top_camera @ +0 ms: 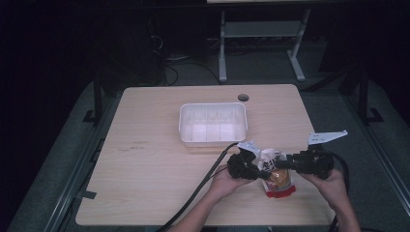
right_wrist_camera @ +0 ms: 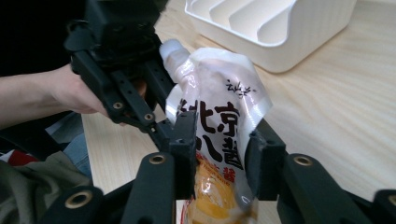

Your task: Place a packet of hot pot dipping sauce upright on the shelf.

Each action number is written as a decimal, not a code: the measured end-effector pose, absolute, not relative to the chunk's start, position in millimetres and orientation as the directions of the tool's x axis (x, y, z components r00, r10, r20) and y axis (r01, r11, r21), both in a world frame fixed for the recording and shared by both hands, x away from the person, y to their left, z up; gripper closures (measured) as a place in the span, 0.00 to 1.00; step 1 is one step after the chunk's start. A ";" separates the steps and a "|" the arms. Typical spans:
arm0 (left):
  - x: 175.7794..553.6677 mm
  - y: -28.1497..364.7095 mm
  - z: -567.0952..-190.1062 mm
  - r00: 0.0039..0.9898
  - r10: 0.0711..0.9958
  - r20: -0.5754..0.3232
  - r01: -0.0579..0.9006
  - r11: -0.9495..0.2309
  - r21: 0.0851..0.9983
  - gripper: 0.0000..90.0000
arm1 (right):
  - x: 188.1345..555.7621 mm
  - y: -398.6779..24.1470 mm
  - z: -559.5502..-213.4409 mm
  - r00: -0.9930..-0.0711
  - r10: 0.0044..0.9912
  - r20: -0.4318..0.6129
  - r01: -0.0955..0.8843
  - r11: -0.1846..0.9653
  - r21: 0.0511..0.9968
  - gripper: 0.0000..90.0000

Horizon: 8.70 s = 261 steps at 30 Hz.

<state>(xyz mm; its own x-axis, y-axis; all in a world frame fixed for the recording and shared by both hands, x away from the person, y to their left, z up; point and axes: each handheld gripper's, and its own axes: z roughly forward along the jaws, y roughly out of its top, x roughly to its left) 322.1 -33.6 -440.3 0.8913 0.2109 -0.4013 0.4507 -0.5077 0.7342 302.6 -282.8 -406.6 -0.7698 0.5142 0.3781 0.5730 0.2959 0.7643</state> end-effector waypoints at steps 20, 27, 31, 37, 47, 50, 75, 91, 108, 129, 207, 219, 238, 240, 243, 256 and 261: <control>321.1 -36.3 -438.2 0.908 0.190 -0.373 0.415 -0.528 0.741 0.96 | 306.6 -286.7 -410.9 -0.770 0.466 0.435 0.592 0.268 0.760 0.84; 321.6 -33.5 -435.6 0.910 0.198 -0.364 0.413 -0.521 0.748 0.92 | 300.6 -285.4 -403.0 -0.795 0.465 0.389 0.551 0.287 0.784 0.95; 321.7 -29.4 -431.9 0.912 0.211 -0.351 0.409 -0.508 0.758 0.85 | 297.2 -285.2 -397.8 -0.800 0.462 0.383 0.543 0.285 0.790 0.97; 321.4 -15.6 -421.4 0.923 0.247 -0.296 0.383 -0.499 0.778 0.74 | 293.3 -280.9 -392.0 -0.807 0.475 0.351 0.525 0.306 0.794 0.98; 314.5 12.7 -412.3 0.935 0.295 -0.197 0.333 -0.535 0.777 0.63 | 288.5 -276.5 -383.1 -0.792 0.516 0.327 0.516 0.280 0.809 0.99; 312.5 16.6 -412.0 0.938 0.291 -0.189 0.324 -0.540 0.776 0.62 | 288.7 -276.5 -381.8 -0.784 0.520 0.338 0.520 0.255 0.815 0.99; 285.4 84.0 -415.7 0.929 0.368 -0.047 0.281 -0.613 0.739 0.44 | 291.6 -246.4 -363.8 -0.678 0.664 0.314 0.569 0.204 0.796 0.99; 272.3 125.0 -421.4 0.905 0.425 0.014 0.287 -0.634 0.718 0.39 | 307.0 -226.0 -334.0 -0.641 0.708 0.297 0.562 0.169 0.810 0.99; 264.6 164.4 -427.8 0.879 0.477 0.019 0.318 -0.614 0.722 0.36 | 339.1 -184.6 -305.8 -0.613 0.743 0.269 0.537 0.141 0.832 0.99; 265.1 181.4 -430.4 0.863 0.506 -0.004 0.342 -0.577 0.741 0.35 | 419.1 -143.2 -306.7 -0.477 0.841 0.256 0.571 0.075 0.817 0.99; 264.8 189.7 -426.4 0.852 0.523 -0.019 0.350 -0.542 0.764 0.34 | 430.5 -120.2 -363.7 -0.349 0.935 0.072 0.600 0.164 0.783 0.96; 264.7 187.8 -427.7 0.854 0.520 -0.018 0.349 -0.546 0.762 0.34 | 419.2 -128.0 -358.6 -0.394 0.915 0.084 0.588 0.181 0.788 0.89; 264.2 186.5 -428.1 0.855 0.518 -0.020 0.350 -0.548 0.760 0.34 | 405.3 -136.2 -359.8 -0.442 0.891 0.103 0.582 0.197 0.789 0.98; 264.4 186.4 -428.2 0.857 0.516 -0.018 0.347 -0.550 0.759 0.34 | 402.9 -137.4 -360.7 -0.447 0.888 0.108 0.582 0.197 0.789 0.98; 264.4 186.1 -428.2 0.857 0.514 -0.017 0.346 -0.552 0.759 0.34 | 400.2 -137.5 -361.1 -0.458 0.883 0.106 0.583 0.208 0.785 0.98; 264.8 188.1 -427.7 0.854 0.520 -0.017 0.347 -0.544 0.764 0.34 | 390.4 -139.8 -365.2 -0.486 0.865 0.125 0.591 0.220 0.776 0.99; 264.6 188.8 -427.9 0.852 0.523 -0.019 0.350 -0.543 0.763 0.34 | 388.1 -140.5 -365.8 -0.496 0.860 0.122 0.592 0.232 0.772 0.99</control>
<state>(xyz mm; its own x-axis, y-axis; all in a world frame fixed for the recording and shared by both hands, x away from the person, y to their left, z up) 264.6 188.8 -427.9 0.8520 0.5232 -0.0192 0.3504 -0.5427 0.7634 388.1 -140.5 -365.8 -0.4960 0.8597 0.1219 0.5916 0.2318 0.7722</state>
